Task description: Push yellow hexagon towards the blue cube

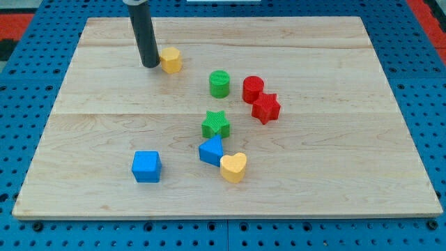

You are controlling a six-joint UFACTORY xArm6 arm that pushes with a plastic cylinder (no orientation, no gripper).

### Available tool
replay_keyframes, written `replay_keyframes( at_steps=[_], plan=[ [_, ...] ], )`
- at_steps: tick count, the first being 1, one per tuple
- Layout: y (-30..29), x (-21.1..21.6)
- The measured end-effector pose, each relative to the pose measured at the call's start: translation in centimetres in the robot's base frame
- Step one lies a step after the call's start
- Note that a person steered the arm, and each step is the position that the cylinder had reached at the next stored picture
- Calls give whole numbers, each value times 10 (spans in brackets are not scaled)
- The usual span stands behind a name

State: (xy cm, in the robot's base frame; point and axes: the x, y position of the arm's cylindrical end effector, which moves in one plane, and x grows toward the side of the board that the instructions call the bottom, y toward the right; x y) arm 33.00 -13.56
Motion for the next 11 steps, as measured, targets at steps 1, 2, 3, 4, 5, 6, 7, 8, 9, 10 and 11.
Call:
replay_keyframes(
  at_steps=[1,2,3,4,5,6,7,8,9,10,11],
  plan=[
    [-12,-36],
    [38,-55],
    [64,-35],
    [19,-23],
    [8,-36],
    [-3,-1],
    [-2,42],
    [-1,86],
    [22,112],
    [42,115],
    [53,125]
  ],
)
